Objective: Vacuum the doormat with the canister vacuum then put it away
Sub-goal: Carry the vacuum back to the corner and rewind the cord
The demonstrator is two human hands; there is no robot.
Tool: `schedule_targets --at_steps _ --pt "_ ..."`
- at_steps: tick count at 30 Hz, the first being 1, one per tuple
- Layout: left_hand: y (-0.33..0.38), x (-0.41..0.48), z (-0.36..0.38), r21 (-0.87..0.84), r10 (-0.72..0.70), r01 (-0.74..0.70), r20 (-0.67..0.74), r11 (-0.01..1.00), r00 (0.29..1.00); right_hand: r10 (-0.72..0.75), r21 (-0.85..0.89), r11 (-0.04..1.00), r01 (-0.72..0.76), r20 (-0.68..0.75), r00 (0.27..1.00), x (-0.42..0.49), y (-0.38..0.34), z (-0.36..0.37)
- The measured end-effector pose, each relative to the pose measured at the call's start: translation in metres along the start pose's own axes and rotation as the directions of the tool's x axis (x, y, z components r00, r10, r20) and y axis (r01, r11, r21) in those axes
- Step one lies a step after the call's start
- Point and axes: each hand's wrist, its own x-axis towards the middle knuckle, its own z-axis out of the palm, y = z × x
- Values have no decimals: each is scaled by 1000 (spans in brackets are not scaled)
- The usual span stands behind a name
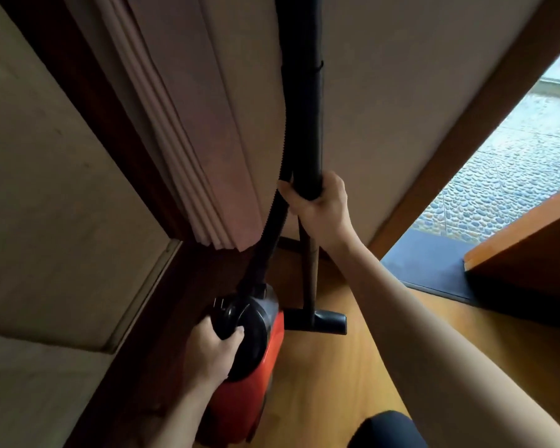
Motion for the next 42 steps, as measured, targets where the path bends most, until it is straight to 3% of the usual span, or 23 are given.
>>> schedule_targets --at_steps 11,16,23,32,36,42 --pt "-93 80 100 -24 -1 4 120 1000 993 -100 142 984 108 -64 993 17 62 14" --pt "-114 105 137 -49 -26 31 94 998 995 -112 106 987 118 -62 992 23 95 13" --pt "-132 125 174 -94 -63 83 191 992 980 -151 125 980 154 -31 988 36 119 8" --pt "-129 144 209 -73 -35 47 161 996 986 107 59 993 -103 -70 992 12 221 29" --pt "-124 142 212 19 109 -110 29 994 994 191 69 980 -187 -54 980 5 249 39" --pt "-132 136 205 93 182 -190 92 977 979 213 113 973 -200 -120 970 3 263 49"
